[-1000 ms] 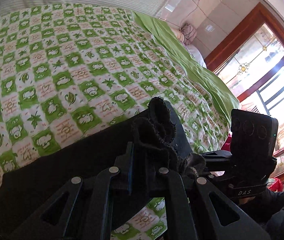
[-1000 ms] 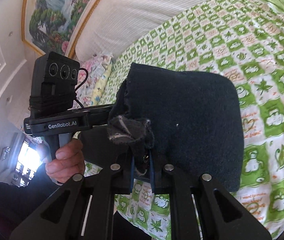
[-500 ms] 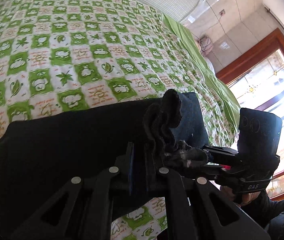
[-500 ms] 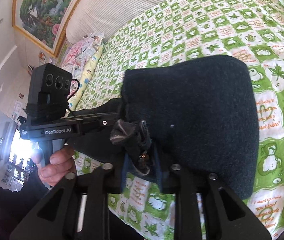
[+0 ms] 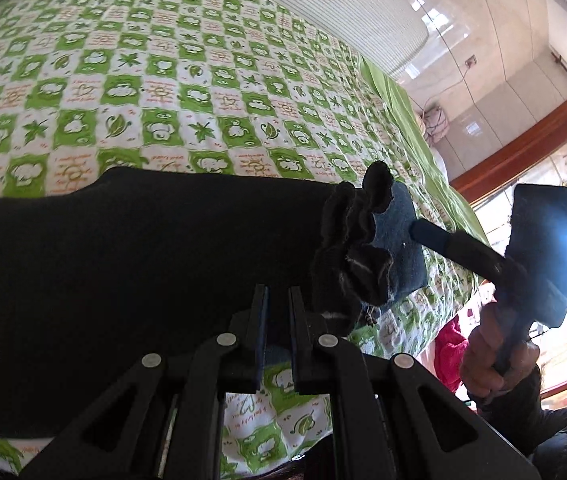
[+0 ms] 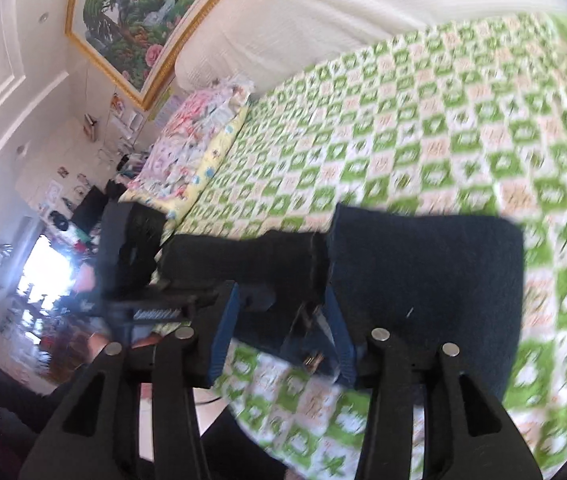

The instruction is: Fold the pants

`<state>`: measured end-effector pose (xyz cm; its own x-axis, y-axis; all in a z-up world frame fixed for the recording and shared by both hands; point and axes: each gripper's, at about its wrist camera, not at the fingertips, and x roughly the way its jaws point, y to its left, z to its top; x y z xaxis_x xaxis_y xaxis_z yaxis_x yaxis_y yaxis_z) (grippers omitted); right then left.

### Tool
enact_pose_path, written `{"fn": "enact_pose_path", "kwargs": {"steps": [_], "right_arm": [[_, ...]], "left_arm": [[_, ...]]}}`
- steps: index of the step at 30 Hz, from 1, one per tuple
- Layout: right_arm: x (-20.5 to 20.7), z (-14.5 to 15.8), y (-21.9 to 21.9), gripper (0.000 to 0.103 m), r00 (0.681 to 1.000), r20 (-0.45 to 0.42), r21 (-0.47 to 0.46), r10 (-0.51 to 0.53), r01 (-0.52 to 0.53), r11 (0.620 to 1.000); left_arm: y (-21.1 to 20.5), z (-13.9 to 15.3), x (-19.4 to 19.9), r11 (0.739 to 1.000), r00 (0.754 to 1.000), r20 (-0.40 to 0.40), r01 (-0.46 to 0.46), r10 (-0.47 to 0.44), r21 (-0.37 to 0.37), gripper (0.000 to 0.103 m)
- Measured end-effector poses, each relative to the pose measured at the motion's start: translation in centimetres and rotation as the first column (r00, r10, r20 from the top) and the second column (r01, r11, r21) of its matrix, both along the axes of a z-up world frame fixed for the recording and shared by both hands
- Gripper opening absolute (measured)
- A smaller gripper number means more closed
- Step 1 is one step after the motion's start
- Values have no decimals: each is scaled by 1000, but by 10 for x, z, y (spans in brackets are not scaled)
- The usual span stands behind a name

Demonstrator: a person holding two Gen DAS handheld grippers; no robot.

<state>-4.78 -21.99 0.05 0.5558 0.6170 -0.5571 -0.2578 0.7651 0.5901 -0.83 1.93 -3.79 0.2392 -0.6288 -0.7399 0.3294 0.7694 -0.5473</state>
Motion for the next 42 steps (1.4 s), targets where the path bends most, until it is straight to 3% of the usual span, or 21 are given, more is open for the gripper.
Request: {"fn": "enact_pose_path", "kwargs": {"steps": [4,8,15,21,27,42], "right_arm": [[17,-16,-12,46,998,-46,6,-47,48,999],[32,-43,-5,46,990,-136,-31,-31,27,999],[45,-16,42,47,992,-63,-61,111,-115,992],[70,3,87,47,975,-20,-73,222,-223,972],[82,9,129,47,948,-9,-101,319,-318,943],[127,-1,226,47,853,-78,-159,515,-521,838]], "left_arm": [[17,0,-13,999,999,-6,-46,46,4,7],[39,3,-25,993,993,-1,-115,115,25,7],[93,11,-47,959,959,4,-283,283,20,9],[132,16,-59,919,920,9,-393,393,28,9],[177,18,-69,865,865,6,-501,501,11,9],[249,2,-80,750,750,-46,-661,660,-7,11]]}}
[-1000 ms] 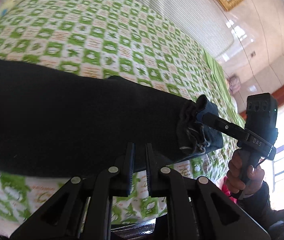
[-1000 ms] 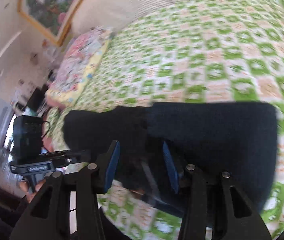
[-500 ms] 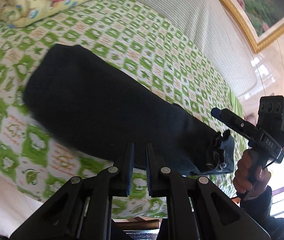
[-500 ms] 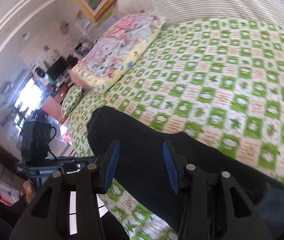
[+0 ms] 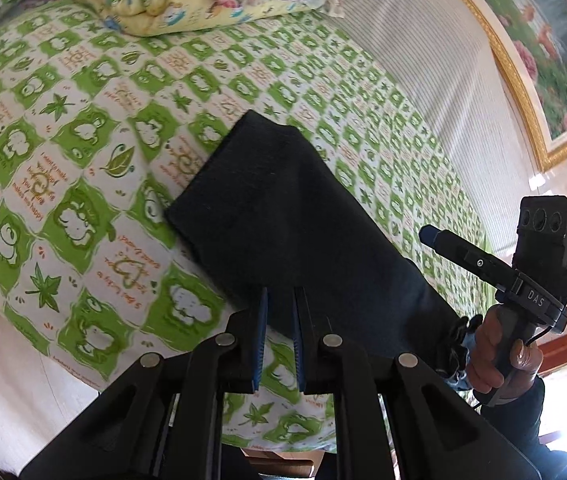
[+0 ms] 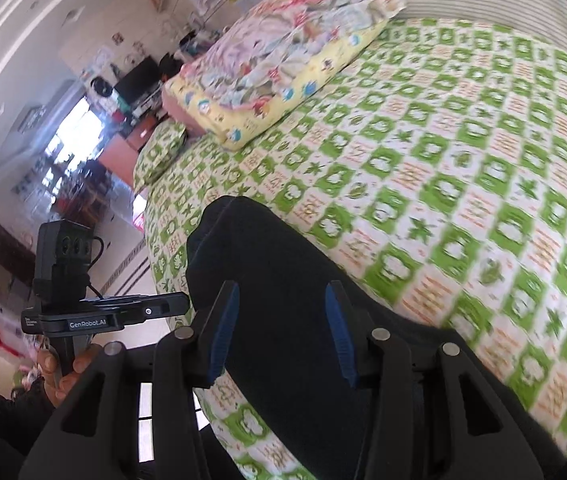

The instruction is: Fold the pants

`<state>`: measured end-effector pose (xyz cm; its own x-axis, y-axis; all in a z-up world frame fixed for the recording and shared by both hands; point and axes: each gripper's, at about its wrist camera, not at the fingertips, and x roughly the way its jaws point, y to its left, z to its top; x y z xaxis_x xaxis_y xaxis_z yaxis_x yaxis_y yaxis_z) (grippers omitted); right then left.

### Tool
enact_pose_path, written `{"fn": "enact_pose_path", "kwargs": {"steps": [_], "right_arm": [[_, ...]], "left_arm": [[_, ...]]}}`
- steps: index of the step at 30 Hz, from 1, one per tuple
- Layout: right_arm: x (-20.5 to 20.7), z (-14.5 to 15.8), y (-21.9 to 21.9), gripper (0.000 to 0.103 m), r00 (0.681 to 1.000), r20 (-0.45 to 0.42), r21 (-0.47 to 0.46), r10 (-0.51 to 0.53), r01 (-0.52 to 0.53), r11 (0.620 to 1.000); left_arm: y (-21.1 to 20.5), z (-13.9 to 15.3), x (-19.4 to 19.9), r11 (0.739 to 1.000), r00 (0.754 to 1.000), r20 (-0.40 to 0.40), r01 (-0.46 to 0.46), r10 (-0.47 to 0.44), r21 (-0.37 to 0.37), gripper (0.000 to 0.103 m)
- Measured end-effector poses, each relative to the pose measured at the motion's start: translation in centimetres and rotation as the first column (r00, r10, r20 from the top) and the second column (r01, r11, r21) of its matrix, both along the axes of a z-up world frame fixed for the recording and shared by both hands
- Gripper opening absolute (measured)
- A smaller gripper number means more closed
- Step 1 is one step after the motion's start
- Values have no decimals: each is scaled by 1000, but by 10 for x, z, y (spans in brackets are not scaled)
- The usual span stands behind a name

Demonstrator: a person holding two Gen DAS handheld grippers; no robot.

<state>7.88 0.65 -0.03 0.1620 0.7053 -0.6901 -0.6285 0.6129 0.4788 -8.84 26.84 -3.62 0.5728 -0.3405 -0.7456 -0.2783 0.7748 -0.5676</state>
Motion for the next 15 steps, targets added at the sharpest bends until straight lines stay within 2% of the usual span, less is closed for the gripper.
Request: {"fn": "enact_pose_path", "kwargs": {"steps": [5,7,8,10,15], "right_arm": [[14,-3,31,47,998,-3,-30,68,-68,997],[18,-3,42,47,996,1,-40,93,-93,995],[20,-4,47,47,994,1,-45,106,-105,993],[23,-5,57,47,992,-1,-53,124,-124,991],[31,-10,80,47,985,-3,-77,174,-173,982]], "left_arm": [[14,-5,-3,999,999,-6,-47,46,-27,12],[20,-7,-5,998,998,-11,-65,64,-14,14],[20,-7,-7,997,997,-13,-74,74,-4,17],[22,-8,-8,995,995,-16,-94,94,16,37],[22,-18,-9,994,994,-32,-107,107,-13,40]]}}
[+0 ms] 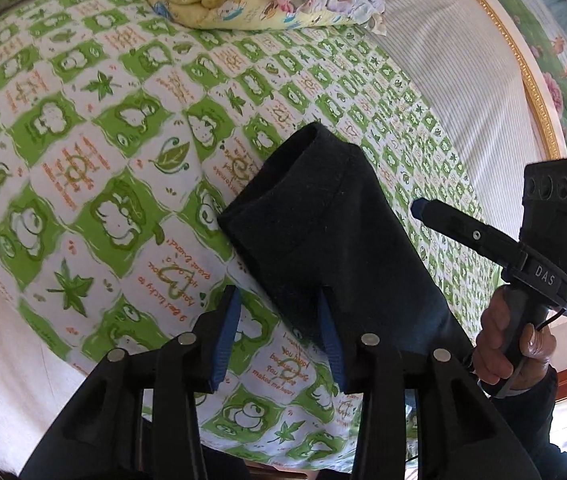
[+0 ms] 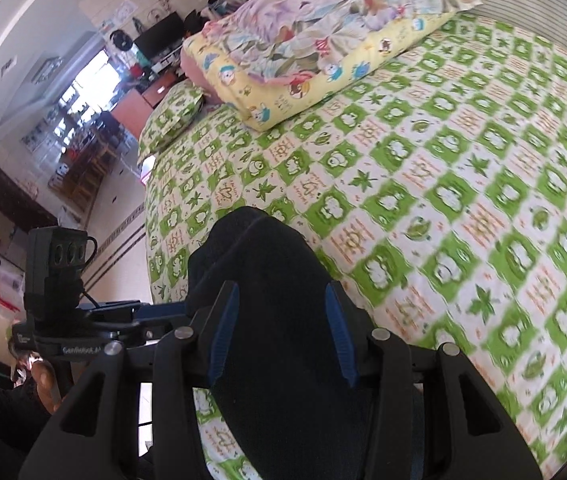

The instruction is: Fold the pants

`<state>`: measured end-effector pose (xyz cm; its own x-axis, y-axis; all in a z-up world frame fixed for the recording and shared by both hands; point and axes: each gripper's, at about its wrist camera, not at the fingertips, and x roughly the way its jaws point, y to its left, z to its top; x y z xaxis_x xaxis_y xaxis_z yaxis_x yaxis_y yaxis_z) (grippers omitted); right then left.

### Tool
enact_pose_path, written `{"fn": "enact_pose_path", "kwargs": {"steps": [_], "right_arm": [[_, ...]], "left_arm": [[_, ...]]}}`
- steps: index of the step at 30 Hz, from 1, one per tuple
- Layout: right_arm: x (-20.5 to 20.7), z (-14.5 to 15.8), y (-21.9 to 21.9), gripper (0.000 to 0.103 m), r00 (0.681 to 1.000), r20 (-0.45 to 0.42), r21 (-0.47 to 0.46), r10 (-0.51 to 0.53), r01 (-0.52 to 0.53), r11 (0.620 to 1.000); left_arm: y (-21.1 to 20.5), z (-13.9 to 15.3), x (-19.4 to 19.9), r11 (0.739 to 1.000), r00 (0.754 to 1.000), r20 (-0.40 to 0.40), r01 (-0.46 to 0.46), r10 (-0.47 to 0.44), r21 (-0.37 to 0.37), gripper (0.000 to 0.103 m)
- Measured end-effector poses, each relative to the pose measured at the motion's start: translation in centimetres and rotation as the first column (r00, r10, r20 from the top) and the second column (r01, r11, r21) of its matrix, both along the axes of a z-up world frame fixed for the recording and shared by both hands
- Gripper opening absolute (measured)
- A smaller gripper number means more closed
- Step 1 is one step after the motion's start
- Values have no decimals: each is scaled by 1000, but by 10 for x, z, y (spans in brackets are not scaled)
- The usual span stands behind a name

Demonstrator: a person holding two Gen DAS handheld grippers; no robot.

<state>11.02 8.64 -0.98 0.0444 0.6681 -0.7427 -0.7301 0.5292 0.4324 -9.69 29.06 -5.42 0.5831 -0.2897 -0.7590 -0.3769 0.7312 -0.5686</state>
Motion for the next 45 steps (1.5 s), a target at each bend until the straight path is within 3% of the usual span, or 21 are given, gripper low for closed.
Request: {"fn": "enact_pose_path", "kwargs": {"steps": [8,15,22,25,29,36,45], "right_arm": [[11,-9,32,47,996,-10,-54,93,-94,994],[28,-17,64,47,972,-35,-116,233,-236,965],[57,-42,90,48,936,-194,-110,294,-319,941],[62,-53,92,39,929,-243,-84,278,-306,948],[59,-43,70,27,939,-248,-4,237,-246,969],[43,15,11,24,972,-169,120,163,-144,982],[8,75,-84,24,999,-26,158,37,-33,987]], "left_arm": [[5,-8,15,999,1000,-5,-17,17,-34,40],[10,-18,23,996,999,-6,-37,37,-83,41],[10,-19,30,996,999,-4,-43,43,-78,40],[5,-15,35,998,999,-4,-40,40,-37,35],[-2,-2,37,1000,999,32,-19,20,-21,27],[-35,57,37,998,986,160,53,-55,18,24],[-116,115,43,970,934,264,232,-242,69,22]]}}
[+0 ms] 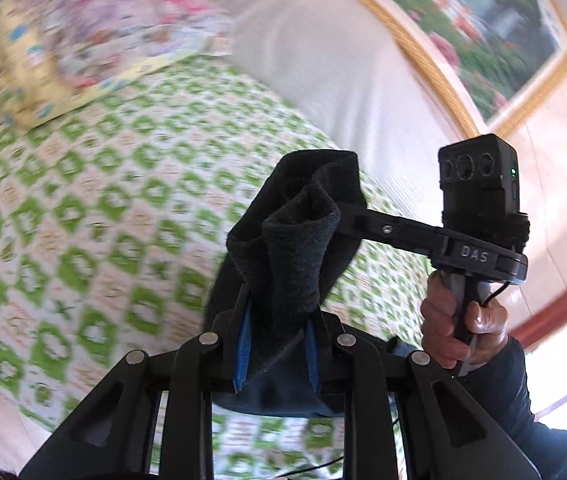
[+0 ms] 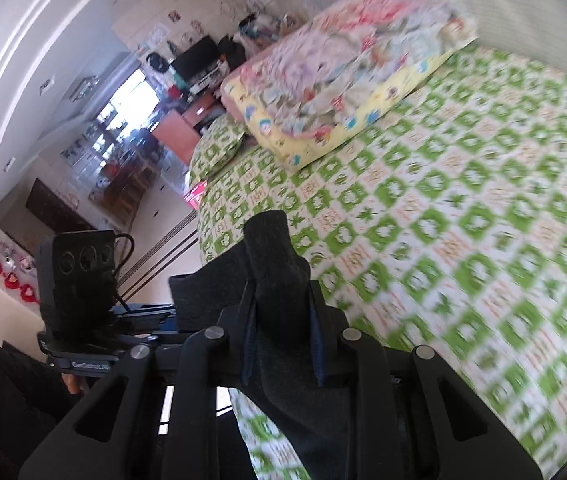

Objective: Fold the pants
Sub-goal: 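Fold the held pants edge over with both grippers, bringing grippers together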

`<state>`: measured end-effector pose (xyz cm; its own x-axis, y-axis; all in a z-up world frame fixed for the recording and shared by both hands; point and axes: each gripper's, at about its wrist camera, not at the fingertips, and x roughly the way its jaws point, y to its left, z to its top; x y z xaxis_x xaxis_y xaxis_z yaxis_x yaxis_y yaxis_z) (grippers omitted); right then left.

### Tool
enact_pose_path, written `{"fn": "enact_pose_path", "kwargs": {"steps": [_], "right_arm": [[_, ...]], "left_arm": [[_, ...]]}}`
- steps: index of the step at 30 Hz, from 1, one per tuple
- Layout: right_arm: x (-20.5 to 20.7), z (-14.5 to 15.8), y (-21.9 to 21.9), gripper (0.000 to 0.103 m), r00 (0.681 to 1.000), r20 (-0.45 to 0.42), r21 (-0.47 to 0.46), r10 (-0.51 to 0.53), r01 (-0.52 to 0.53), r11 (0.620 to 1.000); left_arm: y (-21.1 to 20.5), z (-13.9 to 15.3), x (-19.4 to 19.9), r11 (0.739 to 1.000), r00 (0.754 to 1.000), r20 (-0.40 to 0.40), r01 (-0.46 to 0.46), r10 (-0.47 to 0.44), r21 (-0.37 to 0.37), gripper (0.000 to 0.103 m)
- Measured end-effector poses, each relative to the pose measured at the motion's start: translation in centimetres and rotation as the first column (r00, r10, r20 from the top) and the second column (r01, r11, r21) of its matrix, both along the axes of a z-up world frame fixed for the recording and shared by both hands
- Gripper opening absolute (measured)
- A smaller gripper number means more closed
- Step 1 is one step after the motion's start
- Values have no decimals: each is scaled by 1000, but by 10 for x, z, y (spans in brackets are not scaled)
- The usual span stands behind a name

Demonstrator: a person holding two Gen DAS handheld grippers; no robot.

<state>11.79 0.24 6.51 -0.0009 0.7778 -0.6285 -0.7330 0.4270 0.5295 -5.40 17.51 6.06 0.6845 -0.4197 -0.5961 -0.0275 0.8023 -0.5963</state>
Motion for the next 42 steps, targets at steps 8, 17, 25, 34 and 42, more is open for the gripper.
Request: {"fn": "enact_pose_path", "kwargs": {"steps": [8,17,25,34,42], "right_arm": [[-32,10,-83,24,989,73,-14,-132,133,991],[-65,-12,-188,24,944,61,4,-325,325,946],[-91,-31,-259,24,884,16,82,-468,465,881],[-106,-68,-297,24,834,-24,54,-551,552,832],[-116,-85,-313,27,795,-25,13,-606,606,795]], "left_arm": [[-91,12,-3,979,981,16,194,-196,56,22],[-199,4,2,912,920,-23,390,-390,126,23],[-264,-7,10,844,863,-43,502,-504,190,23],[-307,-49,16,777,814,-119,579,-569,247,23],[-320,-65,17,748,786,-128,616,-605,248,29]]}}
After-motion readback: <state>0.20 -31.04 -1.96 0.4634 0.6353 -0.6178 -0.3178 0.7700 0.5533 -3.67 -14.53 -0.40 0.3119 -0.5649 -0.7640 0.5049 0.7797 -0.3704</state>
